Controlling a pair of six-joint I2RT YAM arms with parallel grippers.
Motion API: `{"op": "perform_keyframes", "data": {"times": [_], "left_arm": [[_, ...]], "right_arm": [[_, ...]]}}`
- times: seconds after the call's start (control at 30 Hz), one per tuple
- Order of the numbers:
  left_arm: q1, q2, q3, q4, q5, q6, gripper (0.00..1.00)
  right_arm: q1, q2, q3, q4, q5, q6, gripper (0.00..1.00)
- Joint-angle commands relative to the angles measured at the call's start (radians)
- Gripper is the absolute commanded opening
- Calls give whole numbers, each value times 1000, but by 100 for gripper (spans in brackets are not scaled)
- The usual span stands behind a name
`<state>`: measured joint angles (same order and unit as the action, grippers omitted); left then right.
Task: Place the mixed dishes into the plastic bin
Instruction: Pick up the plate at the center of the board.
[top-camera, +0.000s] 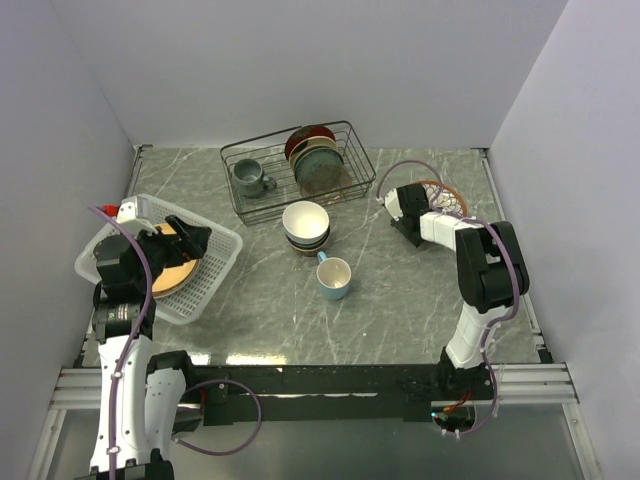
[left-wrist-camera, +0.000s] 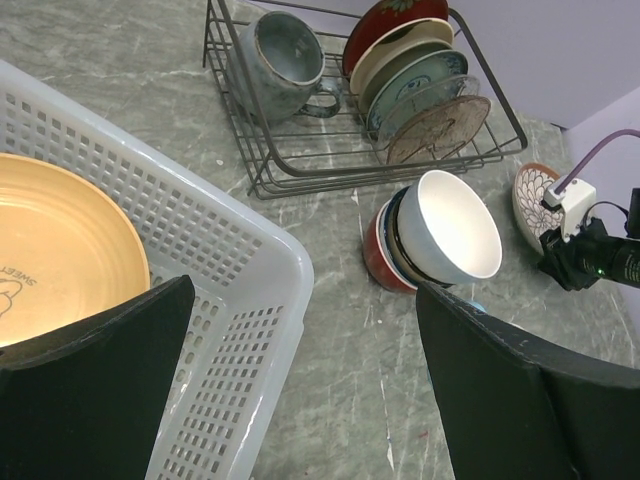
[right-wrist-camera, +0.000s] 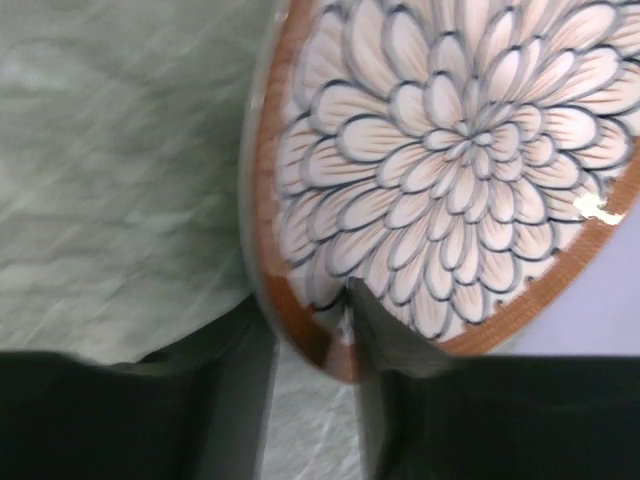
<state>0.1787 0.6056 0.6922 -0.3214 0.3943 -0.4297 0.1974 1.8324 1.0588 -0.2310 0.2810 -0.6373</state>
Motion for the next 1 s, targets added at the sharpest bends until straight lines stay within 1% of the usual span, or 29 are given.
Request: {"op": "perform_keyframes", "data": {"times": [0.0, 0.03, 0.13, 0.2, 0.23, 0.4, 0.5, 0.53, 0.6, 0.63, 0.7, 0.73, 0.8, 0.83, 0.9, 0.93, 0.97], "left_arm": [[-2, 0, 38, 10, -11, 26, 99], [-2, -4, 38, 7, -15, 28, 99], [-2, -23, 38, 4, -21, 32, 99], [-2, -30, 38, 1, -25, 34, 99], [-2, -33, 38, 1, -28, 28, 99], [-2, -27, 47, -18, -58, 11, 99], [-2, -30, 41, -13, -46, 0, 99], [-4, -29, 36, 1, -19, -4, 99], [-4, -24, 27, 15, 29, -7, 99], [-4, -14, 26, 22, 85, -10, 99], [-4, -3, 15, 50, 127, -20, 99], [-4, 9, 10, 57, 165, -32, 99], [-7, 19, -3, 85, 196, -50, 99], [-5, 28, -10, 93, 213, -79, 99], [-7, 40, -32, 119, 273, -113, 99], [-5, 55, -42, 136, 296, -163, 99], [-5, 60, -69, 151, 348, -197, 99]], "right_arm": [[5, 31, 14, 24, 17, -7, 28], [5, 28, 9, 27, 15, -9, 21], [5, -4, -19, 44, 12, -22, 10], [5, -30, -45, 62, 9, -38, 6], [4, -60, -54, 67, 4, -45, 0], [4, -180, -121, 71, -43, -102, 0], [5, -281, -166, 67, -69, -145, 0], [4, -338, -177, 64, -77, -159, 0], [4, -399, -206, 44, -92, -206, 0], [4, -468, -217, 36, -112, -220, 0], [4, -536, -236, 3, -138, -268, 0], [4, -606, -244, -10, -163, -280, 0], [4, -679, -259, -47, -192, -320, 0], [4, -750, -264, -62, -212, -334, 0], [4, -824, -275, -109, -268, -381, 0], [5, -887, -276, -123, -278, -395, 0], [7, -919, -273, -172, -334, -429, 0]]}}
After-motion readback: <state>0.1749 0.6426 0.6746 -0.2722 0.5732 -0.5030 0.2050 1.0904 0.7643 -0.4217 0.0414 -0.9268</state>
